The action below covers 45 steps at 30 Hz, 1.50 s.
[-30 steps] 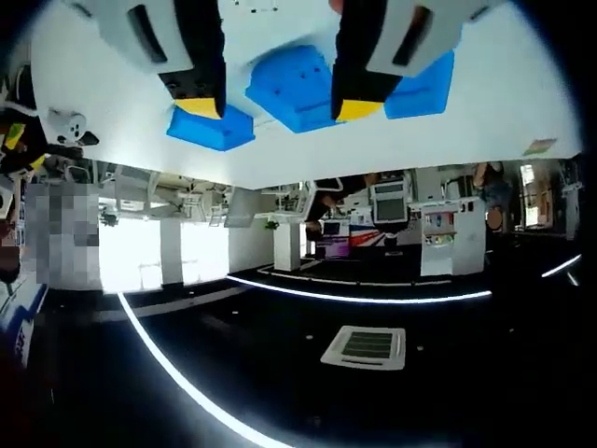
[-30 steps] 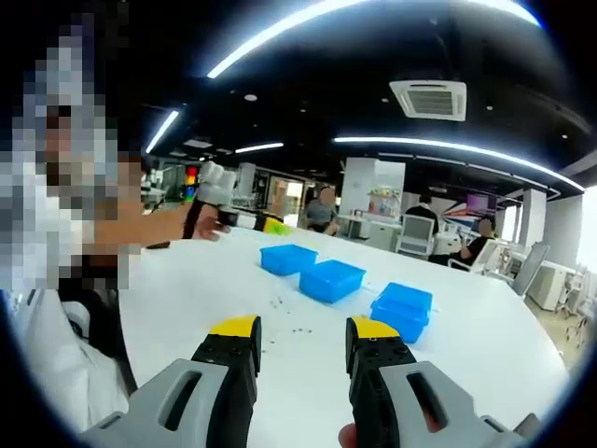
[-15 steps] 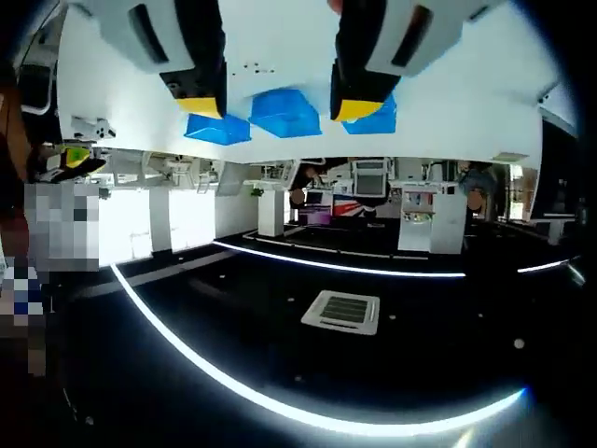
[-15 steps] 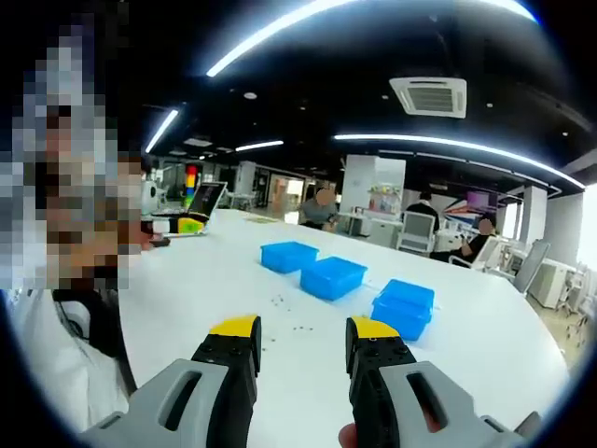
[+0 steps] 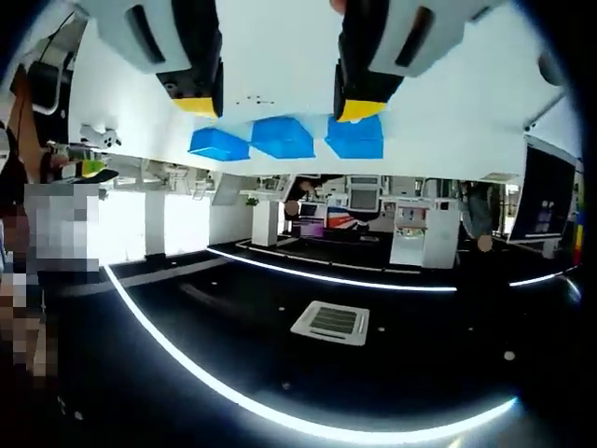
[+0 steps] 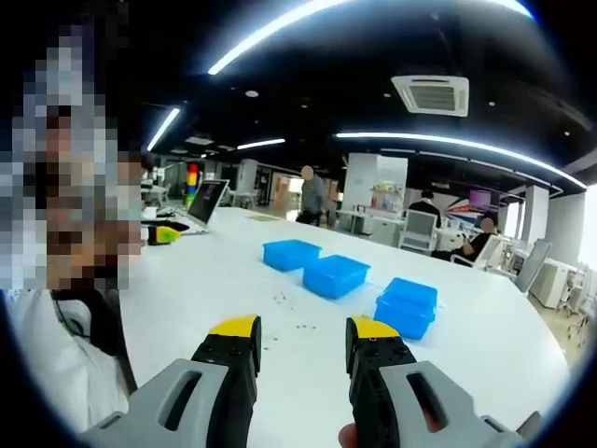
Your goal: Pick up the resistors one by one and place each resistor into its matching bin, sorting the parts by color and model until every resistor is separated into the correct bin for its type
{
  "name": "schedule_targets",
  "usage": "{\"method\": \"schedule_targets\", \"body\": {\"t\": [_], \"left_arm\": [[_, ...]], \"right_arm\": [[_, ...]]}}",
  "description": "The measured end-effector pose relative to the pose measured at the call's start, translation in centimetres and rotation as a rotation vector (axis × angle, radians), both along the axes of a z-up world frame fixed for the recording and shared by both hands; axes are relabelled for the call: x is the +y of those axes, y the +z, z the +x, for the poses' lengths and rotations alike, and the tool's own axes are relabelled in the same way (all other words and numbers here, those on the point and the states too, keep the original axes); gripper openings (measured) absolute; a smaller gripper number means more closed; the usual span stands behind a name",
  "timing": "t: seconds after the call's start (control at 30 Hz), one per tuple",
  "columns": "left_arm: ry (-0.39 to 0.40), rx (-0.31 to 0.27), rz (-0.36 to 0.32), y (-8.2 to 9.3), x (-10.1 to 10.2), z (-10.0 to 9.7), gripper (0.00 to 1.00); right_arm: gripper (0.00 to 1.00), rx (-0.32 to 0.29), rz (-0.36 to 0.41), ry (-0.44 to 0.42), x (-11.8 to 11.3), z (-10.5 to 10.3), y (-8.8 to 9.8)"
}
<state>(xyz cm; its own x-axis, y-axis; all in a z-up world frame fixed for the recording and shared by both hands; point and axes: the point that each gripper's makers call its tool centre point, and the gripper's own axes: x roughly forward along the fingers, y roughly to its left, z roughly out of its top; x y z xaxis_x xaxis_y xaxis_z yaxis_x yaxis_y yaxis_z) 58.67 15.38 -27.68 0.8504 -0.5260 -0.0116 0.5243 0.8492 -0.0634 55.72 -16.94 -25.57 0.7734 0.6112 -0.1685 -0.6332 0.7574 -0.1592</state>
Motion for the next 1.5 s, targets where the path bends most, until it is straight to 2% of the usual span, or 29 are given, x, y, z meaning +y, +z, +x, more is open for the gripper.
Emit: {"method": "schedule_targets", "body": {"t": [0.13, 0.2, 0.3, 0.37, 0.57, 0.63, 0.7, 0.77, 0.9, 0.97, 1.07, 1.17, 1.23, 1.27, 1.33, 1.5], "left_arm": [[-0.007, 0.012, 0.008, -0.3, -0.4, 0.5, 0.49], [-0.018, 0.016, 0.035, -0.2, -0.8, 1.0, 0.48], [-0.039, -0.003, 0.078, 0.3, -1.3, 2.1, 0.38], [-0.052, -0.001, 0.117, 0.6, -1.6, 3.0, 0.32], [-0.163, 0.013, 0.301, 1.0, -4.8, 6.0, 0.31], [-0.233, 0.053, 0.348, 0.6, -6.5, 7.0, 0.25], [-0.271, 0.084, 0.386, 0.4, -7.7, 8.5, 0.24], [-0.326, 0.104, 0.481, -0.3, -9.0, 9.8, 0.22], [-0.442, 0.171, 0.691, -3.0, -11.3, 11.7, 0.2], [-0.463, 0.187, 0.776, -4.2, -11.9, 13.1, 0.19], [-0.508, 0.259, 0.812, -5.7, -12.8, 14.7, 0.17], [-0.548, 0.286, 0.934, -7.5, -12.6, 16.5, 0.17], [-0.605, 0.321, 0.969, -8.4, -12.8, 16.3, 0.17], [-0.611, 0.317, 0.968, -8.6, -13.2, 16.6, 0.17], [-0.673, 0.328, 1.004, -9.2, -13.7, 16.4, 0.14], [-0.702, 0.361, 1.05, -10.5, -14.6, 17.0, 0.14]], "right_arm": [[0.38, -0.001, 0.001, -0.006, -0.2, 0.0, 0.1], [0.38, -0.002, 0.002, -0.009, -0.3, 0.0, 0.1], [0.38, -0.002, 0.001, -0.006, -0.3, 0.0, 0.0], [0.38, -0.003, 0.001, -0.005, -0.3, 0.0, 0.1], [0.38, -0.005, 0.004, -0.013, -0.8, 0.1, 0.3], [0.38, -0.005, 0.005, -0.012, -0.8, 0.1, 0.3], [0.38, -0.008, 0.006, -0.011, -0.8, 0.1, 0.4], [0.38, -0.007, 0.007, -0.012, -0.9, 0.2, 0.4], [0.38, -0.006, 0.006, -0.011, -0.9, 0.3, 0.4], [0.38, -0.008, 0.006, -0.009, -0.9, 0.2, 0.4], [0.38, -0.012, 0.009, -0.009, -0.9, 0.1, 0.6], [0.38, -0.015, 0.01, -0.008, -0.9, 0.0, 0.7], [0.38, -0.017, 0.01, -0.008, -1.0, 0.0, 0.8], [0.38, -0.021, 0.014, -0.004, -1.0, -0.1, 0.9], [0.38, -0.026, 0.015, -0.002, -1.0, -0.2, 1.1], [0.38, -0.024, 0.018, -0.012, -1.3, 0.0, 1.0]]}}
